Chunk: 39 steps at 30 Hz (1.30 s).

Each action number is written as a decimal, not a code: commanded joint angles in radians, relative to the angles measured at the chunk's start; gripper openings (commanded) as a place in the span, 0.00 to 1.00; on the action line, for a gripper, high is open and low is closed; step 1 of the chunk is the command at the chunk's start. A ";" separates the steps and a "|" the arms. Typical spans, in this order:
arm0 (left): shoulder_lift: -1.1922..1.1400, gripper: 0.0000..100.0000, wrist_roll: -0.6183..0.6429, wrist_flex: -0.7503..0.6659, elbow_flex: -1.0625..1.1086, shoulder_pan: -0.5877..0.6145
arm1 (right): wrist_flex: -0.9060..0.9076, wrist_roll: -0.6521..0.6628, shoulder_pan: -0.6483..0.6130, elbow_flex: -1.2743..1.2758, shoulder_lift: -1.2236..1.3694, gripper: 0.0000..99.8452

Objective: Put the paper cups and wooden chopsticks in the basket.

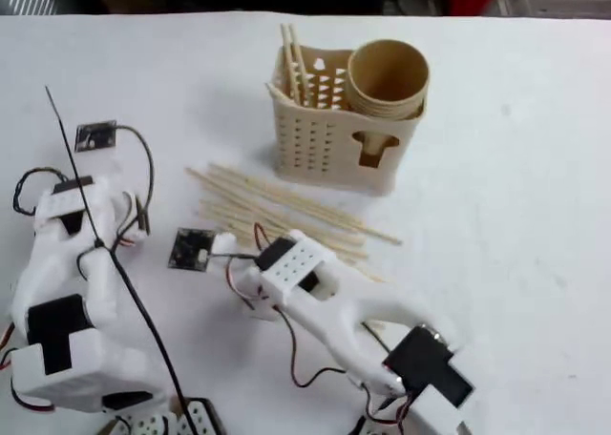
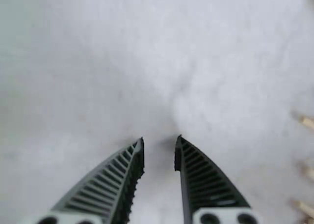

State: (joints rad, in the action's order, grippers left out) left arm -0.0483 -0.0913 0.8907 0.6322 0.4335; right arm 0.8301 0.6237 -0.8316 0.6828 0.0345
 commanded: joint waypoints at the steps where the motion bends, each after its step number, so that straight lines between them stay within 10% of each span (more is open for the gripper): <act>1: 0.004 0.12 0.003 -0.014 -0.003 -0.008 | 0.016 0.012 0.038 -0.028 0.004 0.02; 18: 0.004 0.12 0.003 -0.014 -0.003 -0.008 | 0.091 -0.051 0.084 0.101 -0.414 0.02; 25: 0.004 0.12 0.003 -0.014 -0.003 -0.008 | 0.004 -0.052 -0.019 0.124 -0.271 0.16; 39: 0.004 0.12 0.003 -0.014 -0.002 -0.008 | -0.099 -0.051 0.016 0.086 -0.091 0.06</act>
State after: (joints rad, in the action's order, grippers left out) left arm -0.0483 -0.0913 0.8907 0.6322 0.4319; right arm 0.7396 0.5777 -0.8316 0.7871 -0.0606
